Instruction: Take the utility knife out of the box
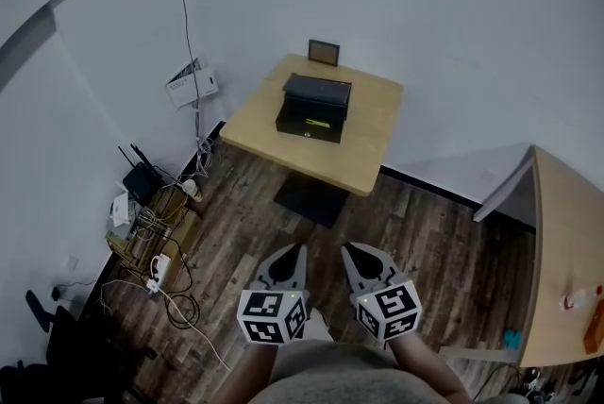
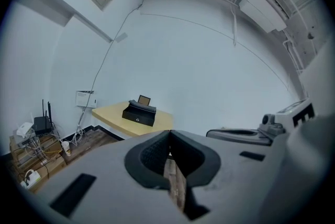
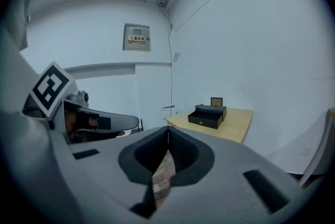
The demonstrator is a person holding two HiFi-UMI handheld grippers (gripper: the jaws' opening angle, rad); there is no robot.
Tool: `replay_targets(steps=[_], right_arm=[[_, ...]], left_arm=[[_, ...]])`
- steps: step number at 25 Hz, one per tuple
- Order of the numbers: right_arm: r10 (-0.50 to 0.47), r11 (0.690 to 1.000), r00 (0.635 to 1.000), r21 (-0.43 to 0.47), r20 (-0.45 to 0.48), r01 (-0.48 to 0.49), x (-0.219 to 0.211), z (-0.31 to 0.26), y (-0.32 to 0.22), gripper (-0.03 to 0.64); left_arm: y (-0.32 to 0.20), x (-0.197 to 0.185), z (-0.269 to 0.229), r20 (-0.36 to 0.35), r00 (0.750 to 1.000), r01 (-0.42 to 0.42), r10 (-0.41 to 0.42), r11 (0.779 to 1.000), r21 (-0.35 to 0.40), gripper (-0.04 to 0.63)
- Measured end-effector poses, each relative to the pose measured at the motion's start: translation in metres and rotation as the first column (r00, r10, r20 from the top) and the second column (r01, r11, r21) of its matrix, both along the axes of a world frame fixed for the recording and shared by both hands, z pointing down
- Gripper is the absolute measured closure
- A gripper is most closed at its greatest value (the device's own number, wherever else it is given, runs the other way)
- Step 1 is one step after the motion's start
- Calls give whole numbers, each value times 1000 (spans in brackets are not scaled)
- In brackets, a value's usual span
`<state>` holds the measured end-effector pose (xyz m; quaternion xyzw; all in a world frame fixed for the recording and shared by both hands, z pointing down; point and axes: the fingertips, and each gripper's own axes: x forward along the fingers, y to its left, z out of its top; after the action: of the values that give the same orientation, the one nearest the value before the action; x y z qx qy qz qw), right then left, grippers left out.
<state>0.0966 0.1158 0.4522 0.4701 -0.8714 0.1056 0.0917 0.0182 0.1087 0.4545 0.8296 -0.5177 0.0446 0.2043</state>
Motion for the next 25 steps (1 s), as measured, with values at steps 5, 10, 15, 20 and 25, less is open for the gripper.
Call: replay_targets(steps=[5, 10, 15, 20, 25], right_arm=[[-11, 1000, 1000, 2, 18, 11, -9, -9, -51, 617], [-10, 1000, 999, 2, 34, 10, -20, -20, -100, 617], [-10, 1000, 999, 10, 40, 9, -36, -27, -141, 617], [10, 1000, 999, 23, 48, -11, -50, -27, -178, 616], [20, 1000, 999, 6, 49, -20, -63, -19, -210, 617]], left_arm=[[-49, -9, -4, 0, 1000, 1, -1, 1000, 0, 592], [-95, -17, -9, -3, 1000, -13, 13, 1000, -8, 592], [-134, -30, -11, -1, 1000, -27, 27, 1000, -12, 592], [-170, -45, -7, -1, 999, -40, 40, 999, -11, 592], [-202, -60, 0, -6, 999, -51, 51, 999, -20, 592]])
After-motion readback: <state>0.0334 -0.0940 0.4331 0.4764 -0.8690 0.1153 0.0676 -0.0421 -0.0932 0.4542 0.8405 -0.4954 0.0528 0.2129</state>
